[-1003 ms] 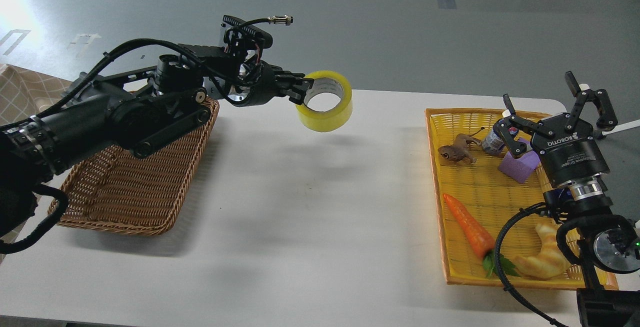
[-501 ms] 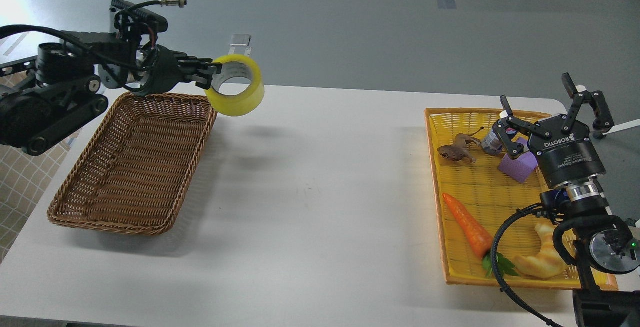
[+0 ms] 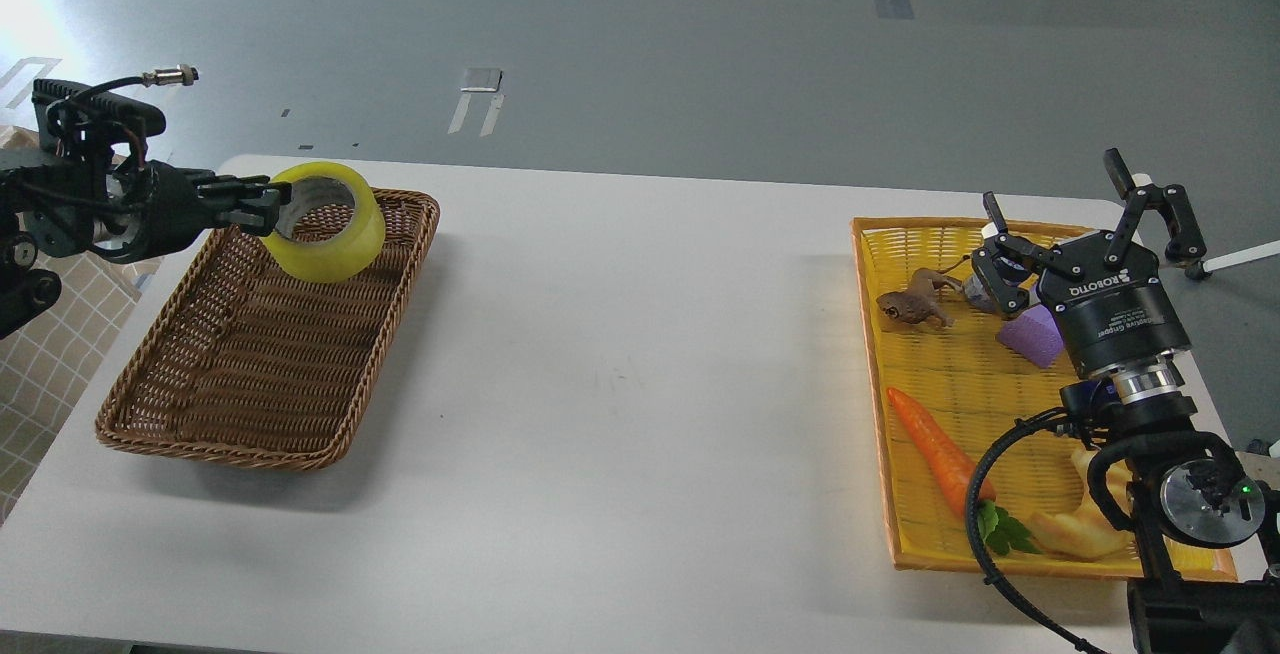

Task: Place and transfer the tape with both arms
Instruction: 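Lower the tape roll into the basket and open the left gripper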

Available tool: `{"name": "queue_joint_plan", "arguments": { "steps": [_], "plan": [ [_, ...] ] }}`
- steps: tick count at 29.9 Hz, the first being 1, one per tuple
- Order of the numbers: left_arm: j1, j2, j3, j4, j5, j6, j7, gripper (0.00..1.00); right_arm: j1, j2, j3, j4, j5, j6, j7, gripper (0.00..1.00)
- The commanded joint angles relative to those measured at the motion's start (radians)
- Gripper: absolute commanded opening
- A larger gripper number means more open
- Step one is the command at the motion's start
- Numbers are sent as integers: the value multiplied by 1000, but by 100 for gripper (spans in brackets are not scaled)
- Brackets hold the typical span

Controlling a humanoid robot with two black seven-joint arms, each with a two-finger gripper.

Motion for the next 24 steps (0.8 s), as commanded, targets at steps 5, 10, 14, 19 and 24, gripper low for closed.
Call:
{"name": "queue_joint_plan", "arguments": {
  "steps": [5, 10, 14, 19, 24],
  "plan": [
    [107, 6, 2, 13, -5, 64, 0, 0, -1, 0, -2, 0, 0, 0, 0, 100],
    [165, 2, 0, 22, -5, 111, 0, 0, -15, 0, -2, 3, 0, 0, 0, 100],
    [189, -3, 0, 52, -5, 127, -5, 0, -23, 0, -2, 3, 0, 0, 0, 100],
    [215, -7, 0, 66, -10, 134, -17, 0, -24, 0, -3, 5, 0, 0, 0, 100],
    [227, -12, 0, 76, -21, 136, -17, 0, -24, 0, -5, 3, 0, 0, 0, 100]
  ]
}}
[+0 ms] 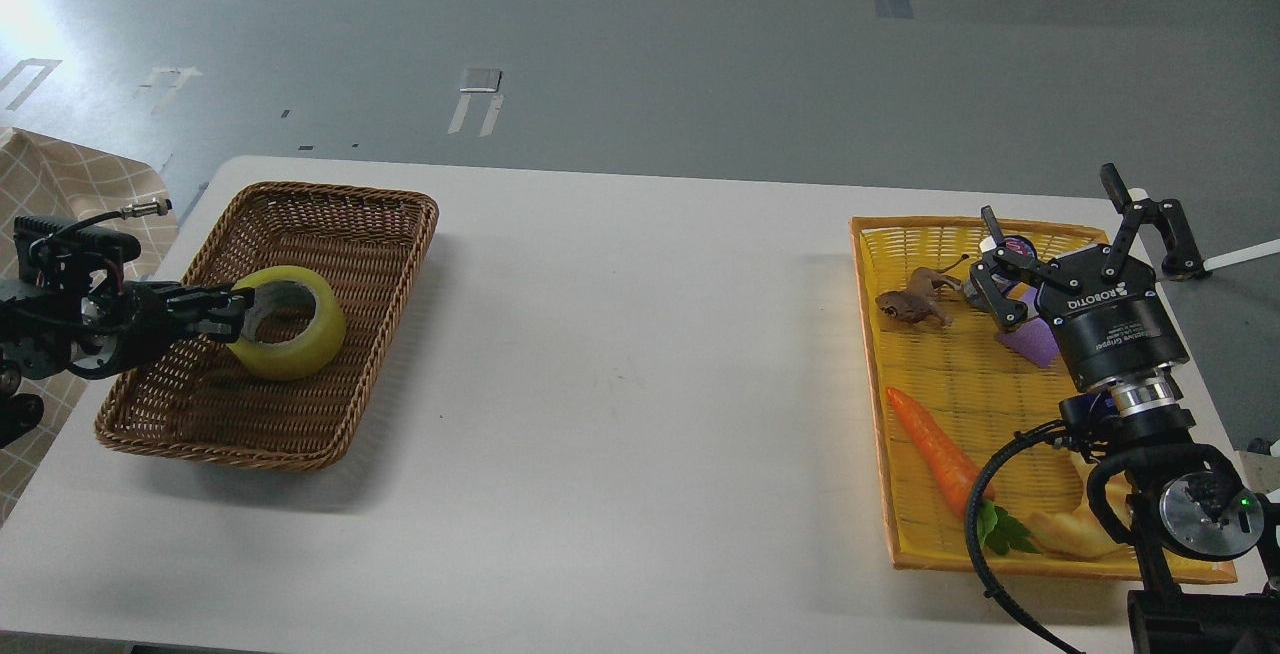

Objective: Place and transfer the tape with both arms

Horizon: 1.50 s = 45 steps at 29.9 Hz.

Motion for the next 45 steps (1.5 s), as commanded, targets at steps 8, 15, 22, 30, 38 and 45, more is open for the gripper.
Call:
{"name": "queue_joint_plan", "arguments": {
  "steps": [8, 15, 22, 30, 38, 45],
  "plan": [
    [3, -2, 0, 0, -54, -1, 1, 47, 0, 0, -1, -3, 0, 0, 0, 100],
    [-8, 3, -6, -21, -68, -1, -2, 70, 0, 0, -1, -3, 0, 0, 0, 100],
    [-97, 15, -17, -69, -195, -3, -2, 77, 0, 0, 1, -3, 0, 0, 0, 100],
    [-280, -2, -23, -113, -533, -23, -2, 89, 2, -2, 1, -1, 0, 0, 0, 100],
    [-316, -123, -147, -149, -962, -100, -2, 97, 15, -8, 4, 6, -6, 0, 0, 100],
    [-292, -265, -319, -140, -1286, -321, 0, 98, 67, -16, 4, -3, -20, 0, -8, 100]
  ]
}}
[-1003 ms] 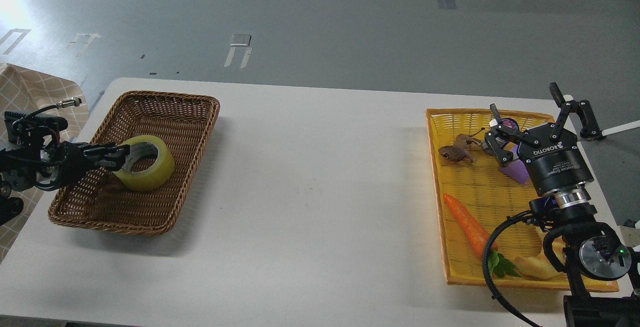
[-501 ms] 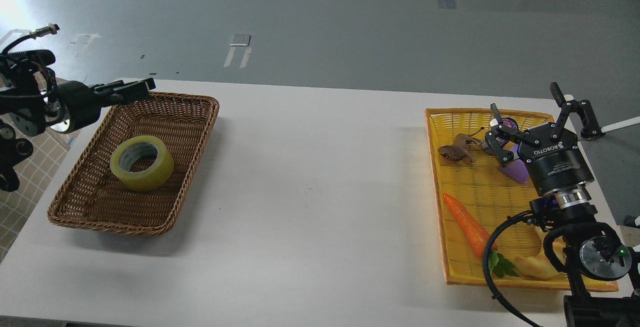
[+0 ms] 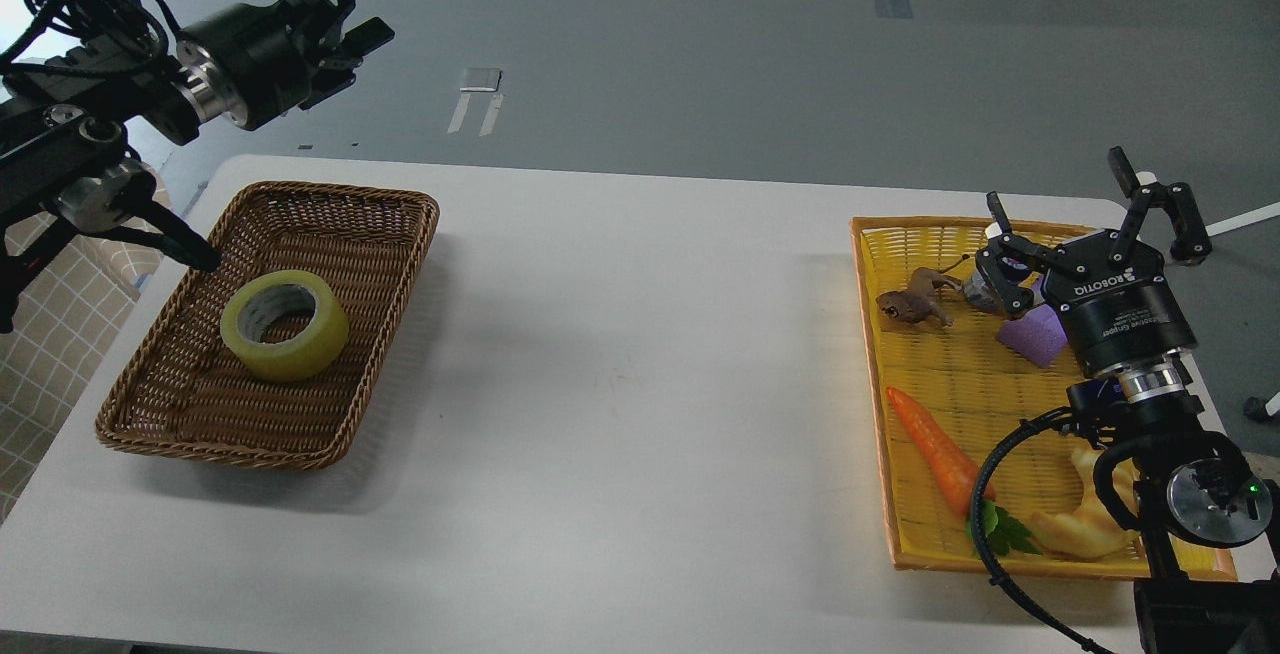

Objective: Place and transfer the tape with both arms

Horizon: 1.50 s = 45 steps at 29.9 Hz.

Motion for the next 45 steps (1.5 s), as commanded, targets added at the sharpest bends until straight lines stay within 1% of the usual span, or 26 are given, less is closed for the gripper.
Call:
{"name": "queue_joint_plan", "arguments": {
  "steps": [1, 6, 9, 11, 14, 16, 21, 28, 34, 38, 45],
  "plan": [
    [12, -70, -53, 5, -118, -68, 1, 98, 32, -4, 0, -9, -8, 0, -8, 100],
    [55, -162, -86, 4, -262, -79, 1, 98, 73, -36, -3, -19, -9, 0, -10, 100],
    [99, -227, -155, 2, -292, -103, 1, 98, 90, -39, -3, -25, -9, 0, -13, 100],
    [139, -270, -215, -1, -292, -139, 2, 98, 101, -39, -6, -34, -9, 0, -14, 100],
    [206, -339, -290, -1, -290, -147, 11, 98, 115, -39, -9, -45, -16, 0, -17, 100],
    [239, -367, -306, -1, -290, -147, 11, 98, 124, -39, -9, -51, -37, 0, -20, 100],
    [292, -402, -312, -3, -290, -147, 10, 98, 176, -39, -37, -104, -57, 0, -40, 100],
    [378, -460, -407, -7, -292, -147, 11, 98, 303, -33, -77, -201, -62, 0, -40, 100],
    [404, -479, -410, -15, -292, -147, 11, 98, 366, -30, -135, -250, -62, 0, -40, 100],
    [415, -483, -439, -15, -292, -147, 11, 98, 415, -27, -207, -284, -62, 0, -40, 100],
    [421, -479, -456, -15, -292, -147, 13, 98, 422, -7, -213, -290, -57, 0, -33, 100]
  ]
}}
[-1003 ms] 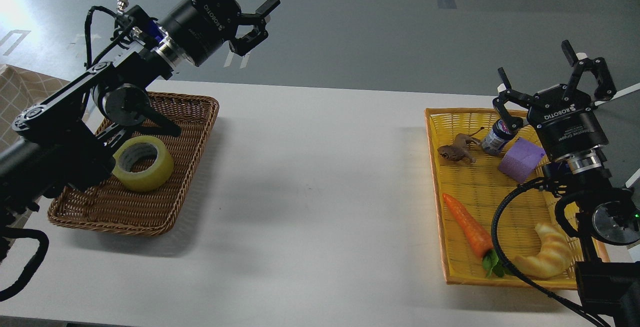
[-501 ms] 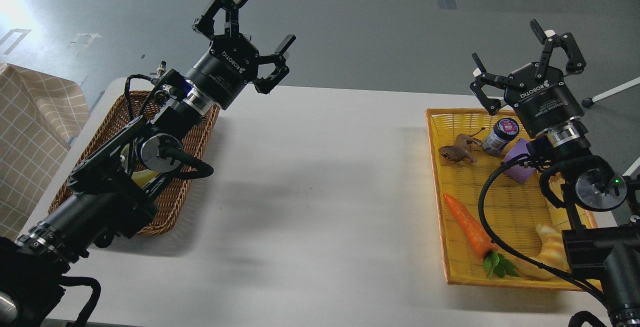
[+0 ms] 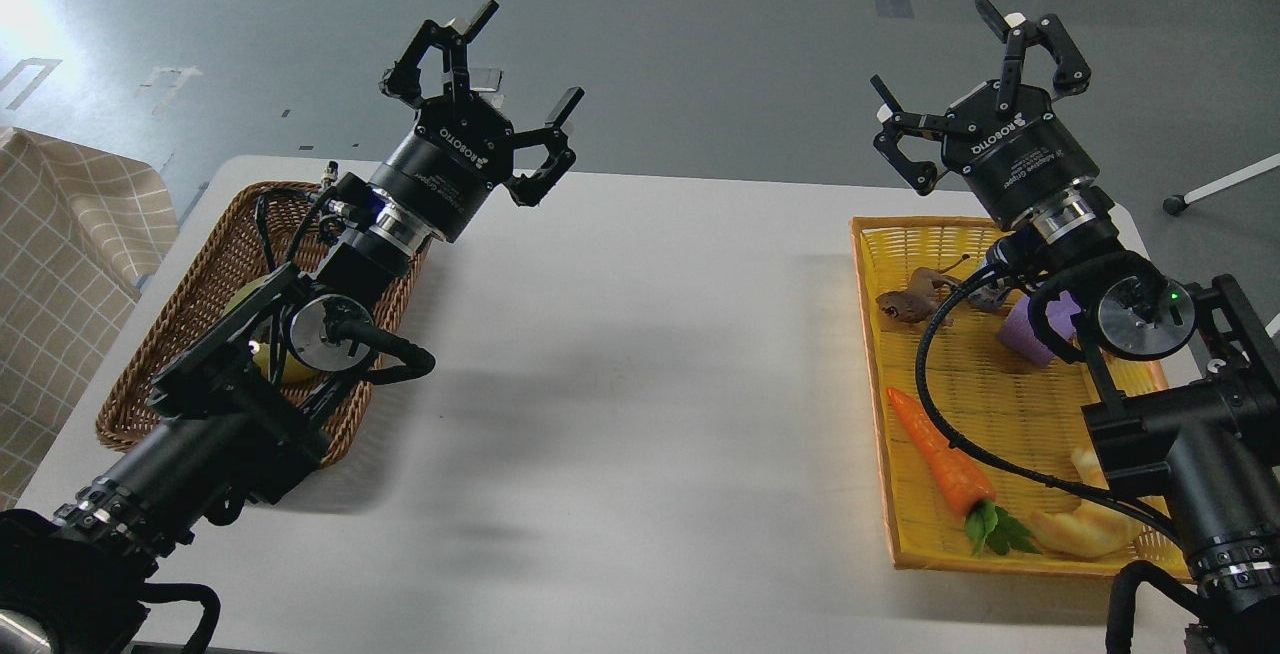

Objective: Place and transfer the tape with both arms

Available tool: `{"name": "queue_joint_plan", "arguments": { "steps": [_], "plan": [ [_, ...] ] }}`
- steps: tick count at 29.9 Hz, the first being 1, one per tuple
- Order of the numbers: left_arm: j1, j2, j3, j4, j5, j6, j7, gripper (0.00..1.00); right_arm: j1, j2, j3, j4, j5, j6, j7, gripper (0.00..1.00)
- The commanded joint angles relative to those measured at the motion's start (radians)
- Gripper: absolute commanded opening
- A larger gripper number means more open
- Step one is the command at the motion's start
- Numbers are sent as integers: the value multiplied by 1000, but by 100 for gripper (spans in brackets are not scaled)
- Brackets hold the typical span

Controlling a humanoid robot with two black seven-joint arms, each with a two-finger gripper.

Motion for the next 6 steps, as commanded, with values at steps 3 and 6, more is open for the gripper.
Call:
{"name": "queue_joint_plan", "arguments": {
  "steps": [3, 6],
  "plan": [
    [0, 1, 0, 3, 0, 0, 1, 98, -11, 20, -2, 7, 1, 0, 6, 100],
    [0, 0, 0, 3, 0, 0, 1, 98, -19, 23, 0, 12, 3, 0, 6, 100]
  ]
}}
